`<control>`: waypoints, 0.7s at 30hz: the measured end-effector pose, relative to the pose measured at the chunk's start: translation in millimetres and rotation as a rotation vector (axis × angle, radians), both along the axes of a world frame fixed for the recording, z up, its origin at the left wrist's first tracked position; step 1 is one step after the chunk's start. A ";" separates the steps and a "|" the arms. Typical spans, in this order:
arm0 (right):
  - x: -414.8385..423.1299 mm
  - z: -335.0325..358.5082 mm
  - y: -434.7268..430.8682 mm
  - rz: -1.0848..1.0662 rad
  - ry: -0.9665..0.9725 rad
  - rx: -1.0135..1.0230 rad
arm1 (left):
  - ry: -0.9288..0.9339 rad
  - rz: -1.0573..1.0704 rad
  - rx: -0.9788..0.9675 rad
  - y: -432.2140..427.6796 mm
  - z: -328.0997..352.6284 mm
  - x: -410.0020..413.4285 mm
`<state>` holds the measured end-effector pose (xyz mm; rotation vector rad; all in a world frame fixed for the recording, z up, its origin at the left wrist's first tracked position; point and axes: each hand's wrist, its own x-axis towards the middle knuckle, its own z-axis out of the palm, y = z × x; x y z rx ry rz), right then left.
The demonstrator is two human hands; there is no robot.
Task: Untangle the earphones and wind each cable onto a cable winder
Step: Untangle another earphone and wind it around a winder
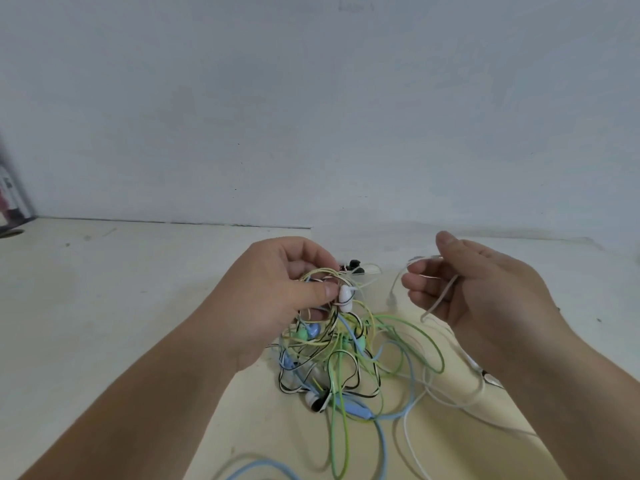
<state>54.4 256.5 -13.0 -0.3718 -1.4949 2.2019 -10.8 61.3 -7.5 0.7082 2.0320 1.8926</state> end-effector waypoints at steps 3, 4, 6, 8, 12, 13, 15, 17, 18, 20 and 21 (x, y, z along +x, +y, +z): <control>0.7 0.7 -0.2 -0.011 -0.009 -0.016 | -0.039 0.043 0.043 1.3 0.1 0.0; 1.0 0.9 -0.2 -0.015 -0.013 -0.016 | -0.051 0.054 0.058 2.1 -0.7 -0.2; 0.7 0.7 -0.3 -0.013 -0.026 -0.006 | -0.081 0.068 0.092 4.0 -2.2 -1.0; -0.3 -0.8 0.8 -0.001 -0.055 0.022 | -0.103 0.077 0.122 5.1 -3.7 -1.4; -1.7 -5.7 2.7 -0.024 -0.179 0.298 | -0.151 0.126 0.187 3.4 -5.2 -6.0; -1.2 -6.9 2.1 -0.048 -0.212 0.406 | -0.164 0.140 0.187 3.2 -5.3 -7.1; -0.2 -8.7 2.1 -0.082 -0.265 0.557 | -0.204 0.151 0.211 2.9 -4.3 -8.5; 0.2 -9.0 3.1 -0.084 -0.277 0.589 | -0.225 0.141 0.211 1.3 -2.3 -9.2; 0.1 -8.9 3.9 -0.090 -0.276 0.592 | -0.220 0.126 0.187 0.3 -1.8 -9.6; 0.0 -8.2 5.1 -0.122 -0.273 0.594 | -0.205 0.091 0.132 -1.4 -0.9 -8.8; -0.2 -7.8 5.5 -0.135 -0.265 0.587 | -0.204 0.086 0.119 -1.9 -0.7 -8.7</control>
